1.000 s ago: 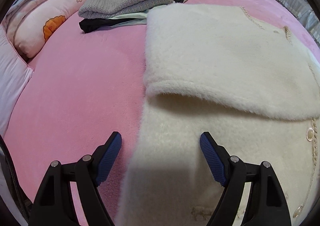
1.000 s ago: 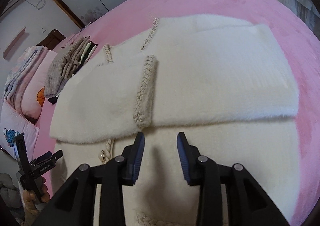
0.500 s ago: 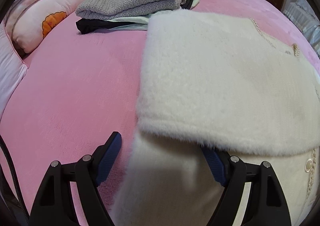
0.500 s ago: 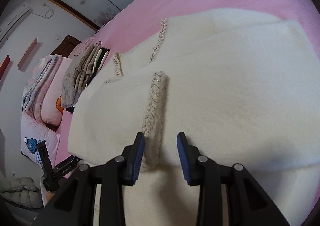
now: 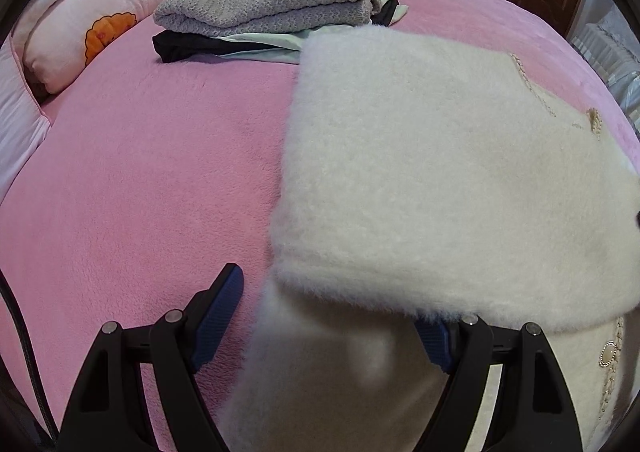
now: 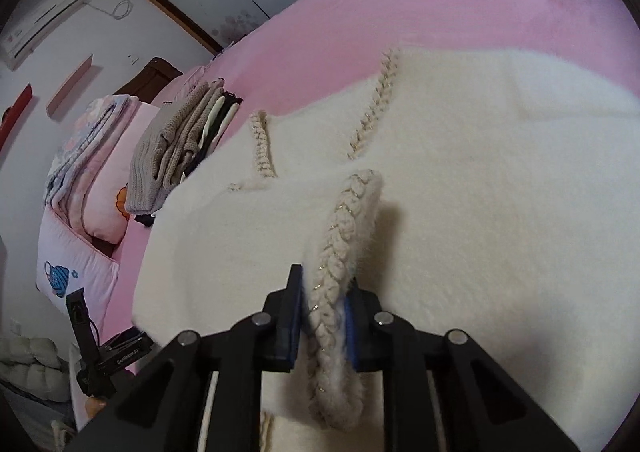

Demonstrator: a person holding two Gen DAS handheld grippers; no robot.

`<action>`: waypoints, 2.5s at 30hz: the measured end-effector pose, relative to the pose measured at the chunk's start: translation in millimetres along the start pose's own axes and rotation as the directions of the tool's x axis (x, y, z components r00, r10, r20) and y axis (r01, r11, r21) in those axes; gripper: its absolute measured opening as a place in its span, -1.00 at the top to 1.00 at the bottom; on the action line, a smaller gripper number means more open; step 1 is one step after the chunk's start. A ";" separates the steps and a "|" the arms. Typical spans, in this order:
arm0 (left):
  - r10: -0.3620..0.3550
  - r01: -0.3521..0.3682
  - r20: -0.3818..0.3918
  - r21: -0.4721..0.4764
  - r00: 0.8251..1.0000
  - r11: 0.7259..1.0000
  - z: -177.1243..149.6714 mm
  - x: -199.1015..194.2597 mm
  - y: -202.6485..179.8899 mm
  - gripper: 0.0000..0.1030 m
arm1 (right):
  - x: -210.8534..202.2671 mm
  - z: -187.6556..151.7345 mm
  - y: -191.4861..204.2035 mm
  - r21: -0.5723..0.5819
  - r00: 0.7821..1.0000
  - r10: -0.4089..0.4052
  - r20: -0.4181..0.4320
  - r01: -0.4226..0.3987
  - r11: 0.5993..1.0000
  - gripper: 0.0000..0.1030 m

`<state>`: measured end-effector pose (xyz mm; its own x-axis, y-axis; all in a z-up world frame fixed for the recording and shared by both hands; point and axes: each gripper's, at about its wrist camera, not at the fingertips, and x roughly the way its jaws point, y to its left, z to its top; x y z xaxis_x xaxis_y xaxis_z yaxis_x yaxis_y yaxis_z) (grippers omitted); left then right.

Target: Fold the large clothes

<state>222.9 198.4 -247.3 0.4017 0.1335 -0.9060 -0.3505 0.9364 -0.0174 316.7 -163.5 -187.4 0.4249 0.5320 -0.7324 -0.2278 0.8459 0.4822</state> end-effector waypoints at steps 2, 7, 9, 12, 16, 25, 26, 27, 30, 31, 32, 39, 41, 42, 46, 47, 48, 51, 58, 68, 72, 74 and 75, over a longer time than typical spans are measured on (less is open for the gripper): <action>0.002 -0.002 0.001 -0.006 1.000 1.000 0.4 -1.0 0.4 -0.55 | -24.3 5.7 19.8 -0.070 0.997 -0.015 0.080 0.021 0.997 0.69; 0.000 0.001 0.004 -0.020 1.000 1.000 -1.1 -2.3 1.9 -0.55 | -69.4 24.7 74.8 -0.244 0.971 -0.006 0.239 0.066 0.968 0.69; -0.005 0.005 0.002 -0.026 1.000 1.000 -1.2 -2.1 3.0 -0.54 | -82.5 32.1 94.9 -0.297 0.957 0.016 0.289 0.074 0.952 0.70; -0.009 0.009 0.002 -0.032 1.000 0.999 -1.4 -2.8 4.0 -0.55 | -91.7 44.4 108.1 -0.320 0.936 -0.017 0.351 0.137 0.937 0.70; -0.019 0.020 0.004 -0.029 1.000 0.999 -1.0 -3.8 5.3 -0.55 | -75.8 58.6 75.7 -0.206 0.939 -0.144 0.312 0.215 0.955 0.70; -0.049 0.049 -0.012 -0.034 0.999 0.998 1.2 -0.9 10.1 -0.55 | 23.9 28.8 -18.3 -0.080 0.918 -0.394 0.034 0.396 0.915 0.54; -0.049 0.049 -0.011 -0.034 0.999 0.998 1.3 -1.3 10.8 -0.55 | 24.2 26.9 -23.0 -0.054 0.924 -0.381 0.026 0.381 0.923 0.50; -0.047 0.047 -0.010 -0.036 0.999 0.998 1.1 -1.2 12.2 -0.55 | 20.0 25.5 -25.8 -0.018 0.933 -0.358 0.031 0.359 0.933 0.49; -0.045 0.045 -0.007 -0.060 0.999 0.997 2.6 -0.9 18.3 -0.54 | 2.8 24.7 -29.7 0.053 0.943 -0.327 0.054 0.324 0.944 0.40; -0.047 0.047 -0.007 -0.072 0.999 0.996 3.8 0.0 21.0 -0.54 | -3.2 23.5 -27.9 0.059 0.944 -0.321 0.069 0.318 0.946 0.40; -0.048 0.048 -0.006 -0.083 0.999 0.995 4.9 0.4 23.1 -0.54 | -6.9 22.0 -25.2 0.054 0.943 -0.322 0.084 0.318 0.947 0.40; -0.021 0.028 0.043 -0.168 0.999 0.985 6.6 -9.3 37.4 -0.51 | 0.8 3.6 -12.2 -0.048 0.932 -0.361 0.016 0.362 0.931 0.40; -0.021 0.028 0.034 -0.201 0.999 0.979 6.3 -6.7 44.4 -0.51 | 10.2 -5.7 -10.4 -0.086 0.914 -0.406 0.001 0.405 0.910 0.40; -0.021 0.027 0.026 -0.216 0.999 0.976 7.2 -4.5 47.2 -0.51 | 12.3 -9.1 -9.4 -0.095 0.909 -0.416 0.009 0.415 0.905 0.39; -0.024 0.029 0.020 -0.269 1.000 0.963 4.8 -0.3 56.4 -0.51 | 12.2 -13.4 -5.6 -0.109 0.898 -0.439 0.025 0.439 0.892 0.38; -0.023 0.027 0.018 -0.272 1.000 0.962 4.4 -0.4 56.9 -0.51 | 11.8 -13.7 -5.6 -0.107 0.898 -0.439 0.021 0.439 0.892 0.38; -0.018 0.021 0.014 -0.271 1.000 0.962 4.8 -1.1 56.6 -0.51 | 10.6 -13.5 -5.9 -0.105 0.899 -0.438 0.015 0.437 0.893 0.38; 0.015 -0.019 -0.018 -0.204 1.000 0.979 7.6 -6.2 48.4 -0.48 | -0.1 -12.6 -6.8 -0.083 0.906 -0.423 -0.005 0.421 0.903 0.37; 0.091 -0.093 0.111 0.018 0.990 0.995 15.3 -73.7 20.6 -0.47 | -29.7 -16.2 11.1 -0.100 0.906 -0.420 0.042 0.422 0.901 0.37; -0.134 0.115 0.201 0.102 0.970 0.988 74.5 -59.1 -71.7 -0.48 | 25.9 7.7 88.6 -0.169 0.978 -0.196 0.069 0.205 0.964 0.37; -0.149 0.139 0.133 0.083 0.980 0.987 89.9 -24.2 -92.4 -0.47 | 67.0 20.5 86.2 -0.146 0.986 -0.168 0.017 0.169 0.975 0.37; -0.106 0.098 0.089 0.091 0.990 0.991 93.1 -0.7 -98.9 -0.47 | 80.0 24.8 75.5 -0.134 0.979 -0.203 0.006 0.202 0.970 0.38; -0.066 0.059 0.075 0.099 0.995 0.993 93.5 9.9 -97.6 -0.47 | 82.0 27.0 67.8 -0.131 0.977 -0.212 0.011 0.211 0.969 0.44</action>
<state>340.2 138.6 -215.1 0.4861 0.0951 -0.8687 -0.2410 0.9701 -0.0287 359.7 -63.5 -201.8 0.4731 0.3403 -0.8126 -0.2453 0.9368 0.2495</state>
